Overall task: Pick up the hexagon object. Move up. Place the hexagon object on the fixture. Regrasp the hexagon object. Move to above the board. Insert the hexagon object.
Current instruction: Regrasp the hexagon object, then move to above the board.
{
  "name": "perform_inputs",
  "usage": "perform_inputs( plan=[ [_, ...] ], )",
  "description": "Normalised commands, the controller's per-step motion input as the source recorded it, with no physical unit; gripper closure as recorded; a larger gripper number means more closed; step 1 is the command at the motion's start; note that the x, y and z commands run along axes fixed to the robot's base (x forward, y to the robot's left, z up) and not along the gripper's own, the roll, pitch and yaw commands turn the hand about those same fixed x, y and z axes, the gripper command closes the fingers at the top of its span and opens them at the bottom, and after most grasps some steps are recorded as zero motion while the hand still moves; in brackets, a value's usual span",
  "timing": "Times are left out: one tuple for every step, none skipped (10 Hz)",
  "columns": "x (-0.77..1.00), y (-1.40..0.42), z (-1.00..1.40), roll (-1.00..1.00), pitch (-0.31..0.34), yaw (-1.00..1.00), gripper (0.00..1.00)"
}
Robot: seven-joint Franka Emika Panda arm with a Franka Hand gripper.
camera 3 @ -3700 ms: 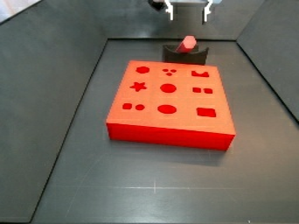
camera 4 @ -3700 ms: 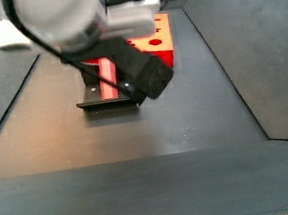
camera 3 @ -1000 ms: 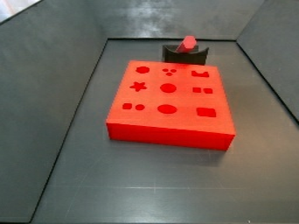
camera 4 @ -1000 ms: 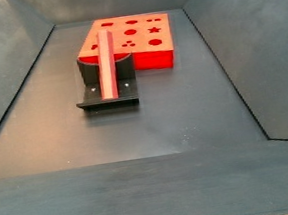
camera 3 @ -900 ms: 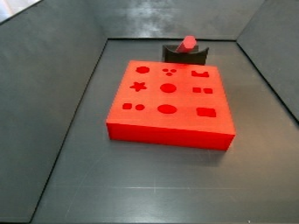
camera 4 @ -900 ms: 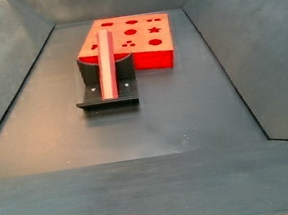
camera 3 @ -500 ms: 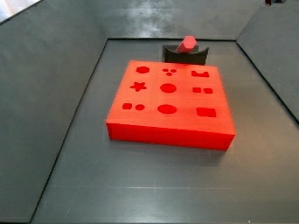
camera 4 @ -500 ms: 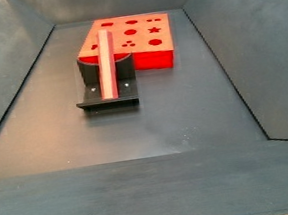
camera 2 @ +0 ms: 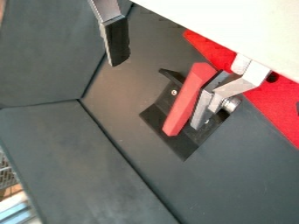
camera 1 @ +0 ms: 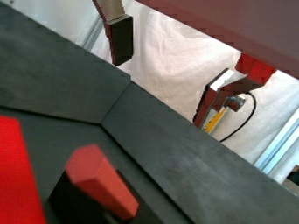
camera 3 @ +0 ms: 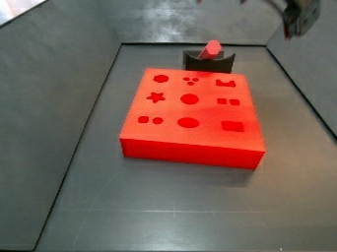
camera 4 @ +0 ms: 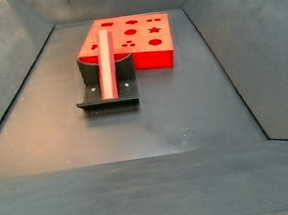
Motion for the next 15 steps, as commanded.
perform_inputs(
  plan=[
    [0.07, 0.04, -1.00, 0.08, -0.126, 0.07, 0.00],
    [0.08, 0.03, -1.00, 0.08, -0.132, 0.03, 0.00],
    [0.08, 0.03, -1.00, 0.08, -0.127, 0.01, 0.00],
    [0.08, 0.03, -1.00, 0.08, -0.112, -0.02, 0.00],
    [0.09, 0.03, -1.00, 0.07, -0.098, -0.04, 0.00],
    [0.08, 0.02, -0.84, 0.07, -0.075, -0.05, 0.00],
    [0.07, 0.01, -0.67, 0.07, -0.052, -0.05, 0.00],
    [0.07, 0.01, -0.45, 0.07, -0.026, -0.05, 0.00],
    [0.07, 0.00, -0.30, 0.07, -0.009, -0.04, 0.00],
    [0.07, 0.00, -0.19, 0.07, 0.003, -0.03, 0.00],
    [0.00, 0.00, 0.00, 0.00, 0.000, 0.00, 1.00],
    [0.32, 0.02, 1.00, 0.16, 0.052, -0.22, 1.00],
    [0.32, 0.02, 1.00, 0.15, 0.072, -0.21, 1.00],
    [0.31, 0.02, 1.00, 0.14, 0.109, -0.19, 1.00],
    [0.30, 0.01, 1.00, 0.12, 0.164, -0.13, 1.00]
  ],
)
